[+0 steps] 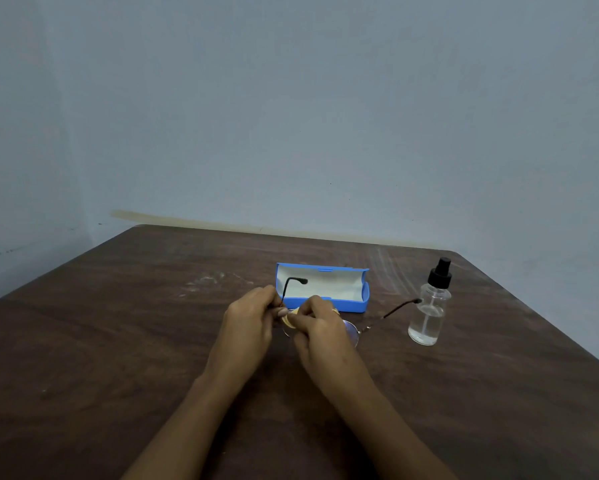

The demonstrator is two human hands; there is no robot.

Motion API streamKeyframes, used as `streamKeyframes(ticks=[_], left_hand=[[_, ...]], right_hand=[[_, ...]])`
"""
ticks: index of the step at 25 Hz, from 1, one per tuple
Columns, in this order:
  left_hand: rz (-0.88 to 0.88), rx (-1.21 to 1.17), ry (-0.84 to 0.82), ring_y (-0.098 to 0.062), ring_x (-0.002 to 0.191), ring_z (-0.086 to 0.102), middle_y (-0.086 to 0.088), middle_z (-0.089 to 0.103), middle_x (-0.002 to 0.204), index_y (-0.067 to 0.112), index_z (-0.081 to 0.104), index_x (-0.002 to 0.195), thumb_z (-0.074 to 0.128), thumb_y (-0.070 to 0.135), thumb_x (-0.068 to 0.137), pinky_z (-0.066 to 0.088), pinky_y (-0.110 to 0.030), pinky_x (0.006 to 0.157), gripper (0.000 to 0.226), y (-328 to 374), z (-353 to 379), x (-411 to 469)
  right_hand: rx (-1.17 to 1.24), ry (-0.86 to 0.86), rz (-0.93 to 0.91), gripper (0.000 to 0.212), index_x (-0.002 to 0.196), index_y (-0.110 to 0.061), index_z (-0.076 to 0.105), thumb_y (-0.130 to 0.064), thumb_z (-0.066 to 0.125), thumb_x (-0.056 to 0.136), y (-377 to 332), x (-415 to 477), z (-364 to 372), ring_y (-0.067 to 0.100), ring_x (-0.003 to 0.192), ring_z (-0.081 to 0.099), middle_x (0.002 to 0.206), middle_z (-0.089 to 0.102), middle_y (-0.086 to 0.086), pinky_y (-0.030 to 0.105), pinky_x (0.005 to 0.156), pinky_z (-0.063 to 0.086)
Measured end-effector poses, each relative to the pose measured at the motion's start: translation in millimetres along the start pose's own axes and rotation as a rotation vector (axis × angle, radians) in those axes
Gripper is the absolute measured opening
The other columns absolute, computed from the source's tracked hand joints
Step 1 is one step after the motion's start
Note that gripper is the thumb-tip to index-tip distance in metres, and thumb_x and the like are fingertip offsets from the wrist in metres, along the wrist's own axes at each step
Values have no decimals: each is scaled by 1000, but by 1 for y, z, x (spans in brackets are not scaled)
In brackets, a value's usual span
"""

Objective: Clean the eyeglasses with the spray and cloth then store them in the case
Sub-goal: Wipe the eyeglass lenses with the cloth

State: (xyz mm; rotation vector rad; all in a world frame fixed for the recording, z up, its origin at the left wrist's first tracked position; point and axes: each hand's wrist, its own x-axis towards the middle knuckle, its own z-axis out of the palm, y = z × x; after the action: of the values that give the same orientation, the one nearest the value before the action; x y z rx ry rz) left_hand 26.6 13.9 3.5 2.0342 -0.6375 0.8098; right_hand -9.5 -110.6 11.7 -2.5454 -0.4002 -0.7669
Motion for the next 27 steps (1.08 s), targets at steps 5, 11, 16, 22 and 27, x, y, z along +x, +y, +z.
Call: streamKeyframes(ticks=[5, 11, 16, 22, 27], left_hand=[[-77, -51, 25, -18, 59, 59, -9, 61, 64, 17, 44, 61, 47, 11, 73, 47, -33, 57, 14, -4, -1, 2], [-112, -32, 111, -17, 68, 60, -16, 64, 67, 2, 48, 63, 54, -12, 77, 47, -8, 55, 20, 0, -2, 3], [-145, -51, 108, -14, 68, 64, -14, 66, 65, 24, 39, 58, 53, -10, 78, 45, -19, 54, 41, -3, -3, 1], [-191, -38, 132, -31, 63, 66, -12, 66, 63, 31, 32, 57, 55, -4, 80, 42, -26, 53, 49, -6, -4, 1], [-221, -16, 186, -19, 63, 62, -8, 63, 60, 16, 41, 60, 56, -7, 79, 38, -9, 52, 34, -4, -8, 5]], right_hand=[[-7, -104, -91, 36, 99, -4, 70, -7, 43, 76, 1, -2, -3, 32, 90, 55, 100, 59, 16, 27, 74, 37], [43, 197, -31, 31, 74, -11, 73, -16, 42, 76, 2, -5, -6, 20, 67, 56, 72, 58, 4, 21, 62, 37], [385, 456, 253, 23, 82, -10, 74, -2, 54, 74, 2, -1, -23, 6, 68, 55, 74, 57, -4, 2, 61, 37], [658, 369, 461, 27, 76, -17, 70, 6, 55, 77, 3, -5, -33, 10, 69, 59, 75, 65, -2, 19, 62, 45], [385, 384, 463, 16, 90, -5, 71, -6, 56, 83, 13, -5, -29, 7, 67, 51, 78, 56, -1, 0, 60, 35]])
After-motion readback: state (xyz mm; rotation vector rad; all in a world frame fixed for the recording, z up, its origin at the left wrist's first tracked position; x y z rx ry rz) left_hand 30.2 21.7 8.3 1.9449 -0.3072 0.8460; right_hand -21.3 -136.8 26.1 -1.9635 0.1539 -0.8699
